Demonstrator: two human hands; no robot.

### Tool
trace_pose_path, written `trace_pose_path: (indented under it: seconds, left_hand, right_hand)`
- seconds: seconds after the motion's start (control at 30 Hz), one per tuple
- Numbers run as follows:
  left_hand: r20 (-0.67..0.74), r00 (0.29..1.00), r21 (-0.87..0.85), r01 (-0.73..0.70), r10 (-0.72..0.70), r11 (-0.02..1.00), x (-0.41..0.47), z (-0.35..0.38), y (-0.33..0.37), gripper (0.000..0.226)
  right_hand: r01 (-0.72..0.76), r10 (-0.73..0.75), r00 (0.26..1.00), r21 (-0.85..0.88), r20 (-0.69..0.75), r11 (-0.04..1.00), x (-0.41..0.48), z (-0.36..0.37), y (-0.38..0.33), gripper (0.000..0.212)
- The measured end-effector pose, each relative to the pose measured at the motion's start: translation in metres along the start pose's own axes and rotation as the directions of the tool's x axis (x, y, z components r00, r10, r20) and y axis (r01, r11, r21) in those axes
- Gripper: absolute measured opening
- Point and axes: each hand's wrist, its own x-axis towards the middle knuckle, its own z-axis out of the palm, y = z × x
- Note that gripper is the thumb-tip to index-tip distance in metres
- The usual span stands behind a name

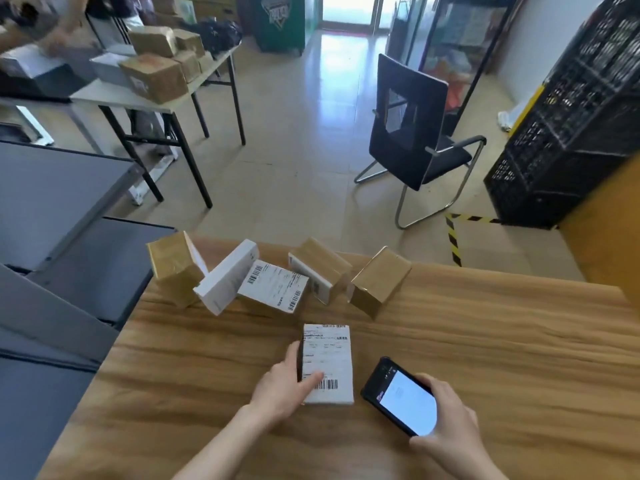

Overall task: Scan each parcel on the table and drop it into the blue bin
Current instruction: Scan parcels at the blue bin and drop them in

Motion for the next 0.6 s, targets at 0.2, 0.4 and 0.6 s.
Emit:
trace_pose_path:
  seconds: [0.2,0.4,0.6]
  left_hand:
    - [-0.179,0.896,0.371,-0.321,0.407,0.871,0.018,-0.040,0.006,0.073]
    - [0.308,0.796,0.615,-0.585,0.521,0.529,0.047,-0.040,0.026,0.107]
    - [0.342,0.738,0.605,-0.647,0.582,0.464,0.051,-0.022,0.028,0.093]
  right_hand:
    - [-0.032,0.031,0.999,-0.034,-0.029,0.999,-0.012,0.004,0.007,0.093]
    - [-0.065,0.064,0.997,-0.032,-0.037,0.997,-0.026,0.007,0.011,0.095]
    - [-0.073,0.072,0.997,-0.033,-0.024,0.997,-0.039,-0.006,0.018,0.090]
